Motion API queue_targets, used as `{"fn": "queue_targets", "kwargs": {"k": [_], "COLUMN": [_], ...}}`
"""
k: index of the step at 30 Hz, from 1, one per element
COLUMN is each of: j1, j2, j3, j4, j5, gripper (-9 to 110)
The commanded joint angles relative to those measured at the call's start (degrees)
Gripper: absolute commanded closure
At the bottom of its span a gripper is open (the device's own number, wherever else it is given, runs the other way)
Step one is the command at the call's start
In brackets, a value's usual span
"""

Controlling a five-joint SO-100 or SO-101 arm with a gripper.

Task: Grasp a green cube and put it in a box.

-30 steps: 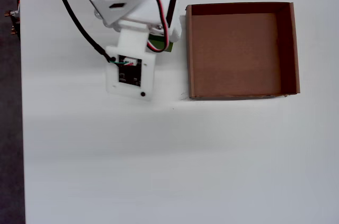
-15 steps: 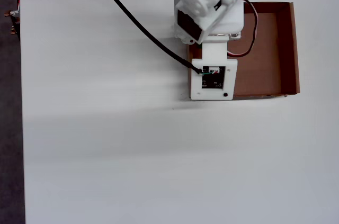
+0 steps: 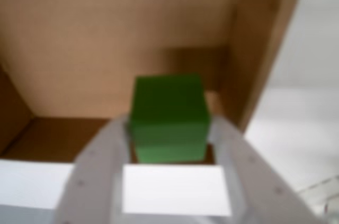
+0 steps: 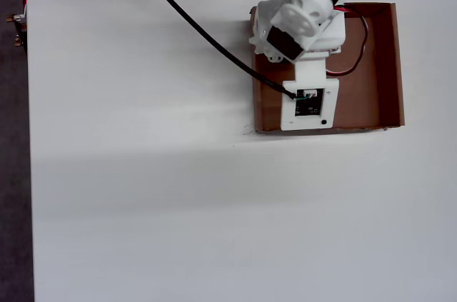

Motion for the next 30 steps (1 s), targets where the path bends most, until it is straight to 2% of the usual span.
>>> {"fn": "queue_targets", "kwargs": {"k": [1, 21, 26, 30], "j1": [-0.6, -1.7, -1.8, -1.8], "j2": [-0.1, -3.6, -3.4, -3.2], "j3": [-3.3, 0.5, 0.8, 0.8], "j4": [0.0, -1.1, -1.2, -1.2], "j5": [-1.1, -1.1, -1.1, -1.1], "gripper": [88, 88, 80, 80]}}
